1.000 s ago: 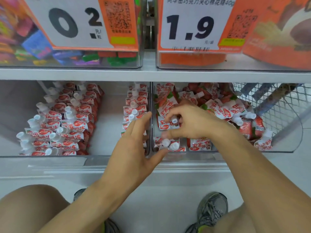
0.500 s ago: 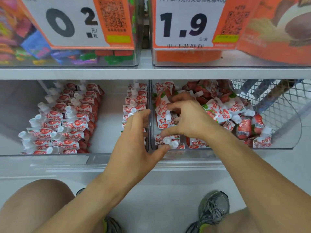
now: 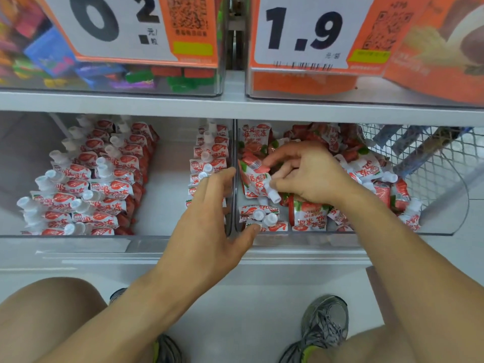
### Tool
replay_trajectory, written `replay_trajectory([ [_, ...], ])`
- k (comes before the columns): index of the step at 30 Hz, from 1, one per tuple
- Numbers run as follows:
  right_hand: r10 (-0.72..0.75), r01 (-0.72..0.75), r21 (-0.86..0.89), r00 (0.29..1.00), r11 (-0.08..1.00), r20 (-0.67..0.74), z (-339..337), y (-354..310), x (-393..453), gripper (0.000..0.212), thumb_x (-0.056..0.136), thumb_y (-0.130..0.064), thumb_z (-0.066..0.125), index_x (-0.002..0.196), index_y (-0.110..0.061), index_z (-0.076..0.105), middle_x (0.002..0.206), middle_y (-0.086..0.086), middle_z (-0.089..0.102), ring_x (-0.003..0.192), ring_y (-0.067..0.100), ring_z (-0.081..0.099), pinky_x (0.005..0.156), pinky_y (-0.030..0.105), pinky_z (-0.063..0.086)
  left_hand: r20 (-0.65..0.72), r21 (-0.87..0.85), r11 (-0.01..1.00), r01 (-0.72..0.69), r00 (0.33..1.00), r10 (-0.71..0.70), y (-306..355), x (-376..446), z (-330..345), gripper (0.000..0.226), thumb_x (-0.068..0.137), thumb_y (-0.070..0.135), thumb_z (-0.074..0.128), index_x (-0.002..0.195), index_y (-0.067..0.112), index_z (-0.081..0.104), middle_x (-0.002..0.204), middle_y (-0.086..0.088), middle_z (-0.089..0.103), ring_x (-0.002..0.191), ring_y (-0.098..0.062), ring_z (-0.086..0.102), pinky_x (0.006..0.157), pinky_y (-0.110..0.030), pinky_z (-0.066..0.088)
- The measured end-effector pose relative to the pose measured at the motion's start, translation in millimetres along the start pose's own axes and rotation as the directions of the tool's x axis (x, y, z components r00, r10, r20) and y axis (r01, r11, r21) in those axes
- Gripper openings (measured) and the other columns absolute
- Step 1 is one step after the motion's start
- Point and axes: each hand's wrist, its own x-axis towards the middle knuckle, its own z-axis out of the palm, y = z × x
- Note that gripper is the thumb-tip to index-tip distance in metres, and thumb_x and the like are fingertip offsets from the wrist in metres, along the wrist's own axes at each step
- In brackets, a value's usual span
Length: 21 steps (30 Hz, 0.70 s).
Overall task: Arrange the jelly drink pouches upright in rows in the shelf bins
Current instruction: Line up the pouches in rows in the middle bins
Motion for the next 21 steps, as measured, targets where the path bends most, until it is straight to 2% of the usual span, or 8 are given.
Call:
replay_trajectory([
  [6,0.031,-0.012,-0.111,0.985,0.994,0.168,16,-1,6,0.060,0.077,-0.032,0.082,0.130,-0.032,0.053,0.113,-0.010,0.062,0.095,0.002,0.063,0.081,0.026,0.056,-0.002,0.039,0.999,-0.010,1.000,0.010,-2,2,2,0.087,0.066,0.031,0.086,0.137,0.024,0.036,0.123,0.014,0.047,0.101,0.006,0.045,0.083,0.002,0.035],
  [8,0.008,0.016,-0.162,0.989,0.987,0.145,13,-4,5,0.051,0.087,-0.022,0.072,0.132,-0.035,0.052,0.116,-0.008,0.063,0.090,0.003,0.065,0.075,0.023,0.056,0.003,0.034,0.999,-0.008,1.000,0.008,-2,1,2,0.089,0.064,0.030,0.087,0.137,0.023,0.037,0.123,0.014,0.046,0.100,0.008,0.044,0.082,0.006,0.033],
  [10,-0.024,0.051,-0.219,0.992,0.974,0.125,4,-9,0,0.047,0.092,-0.019,0.062,0.132,-0.041,0.054,0.105,-0.008,0.066,0.074,-0.002,0.066,0.066,0.020,0.057,0.004,0.024,1.000,-0.007,1.000,0.007,-2,1,2,0.089,0.064,0.029,0.087,0.137,0.024,0.037,0.123,0.014,0.047,0.100,0.010,0.044,0.081,0.008,0.032],
  [12,-0.015,0.064,-0.276,0.984,0.959,0.177,-4,-13,-6,0.046,0.093,-0.025,0.061,0.134,-0.044,0.053,0.090,-0.011,0.063,0.058,-0.008,0.056,0.055,0.010,0.045,0.006,0.024,1.000,-0.007,1.000,0.007,-3,1,2,0.089,0.064,0.031,0.087,0.137,0.026,0.036,0.124,0.014,0.048,0.098,0.015,0.047,0.081,0.006,0.033],
  [14,0.022,0.069,-0.308,0.959,0.949,0.284,-7,-14,-11,0.049,0.092,-0.039,0.064,0.138,-0.044,0.049,0.103,-0.020,0.061,0.080,-0.012,0.056,0.074,0.011,0.046,0.005,0.025,1.000,-0.005,1.000,0.005,-3,1,3,0.089,0.065,0.033,0.086,0.137,0.027,0.035,0.127,0.013,0.048,0.100,0.014,0.049,0.084,0.002,0.037],
  [16,0.068,0.042,-0.286,0.928,0.957,0.366,-8,-9,-12,0.051,0.090,-0.048,0.063,0.138,-0.041,0.048,0.130,-0.020,0.055,0.117,-0.005,0.052,0.102,0.029,0.046,-0.006,0.026,1.000,-0.003,1.000,0.003,-3,1,3,0.089,0.065,0.034,0.086,0.138,0.024,0.037,0.128,0.011,0.049,0.105,0.003,0.052,0.086,-0.008,0.042],
  [18,0.121,-0.030,-0.207,0.890,0.978,0.439,-10,-8,-13,0.051,0.090,-0.049,0.062,0.138,-0.042,0.047,0.144,-0.016,0.048,0.129,0.002,0.048,0.109,0.037,0.042,-0.015,0.026,1.000,-0.003,1.000,0.003,-2,1,4,0.089,0.065,0.035,0.085,0.138,0.024,0.037,0.127,0.011,0.049,0.105,0.000,0.054,0.086,-0.016,0.045],
  [21,0.159,-0.074,-0.177,0.829,0.981,0.536,-14,-10,-14,0.054,0.093,-0.048,0.058,0.143,-0.050,0.037,0.150,-0.017,0.042,0.131,0.000,0.046,0.111,0.034,0.039,-0.017,0.019,1.000,-0.004,1.000,0.004,-2,0,4,0.088,0.065,0.035,0.085,0.138,0.025,0.037,0.125,0.012,0.050,0.103,-0.001,0.053,0.085,-0.016,0.046],
])
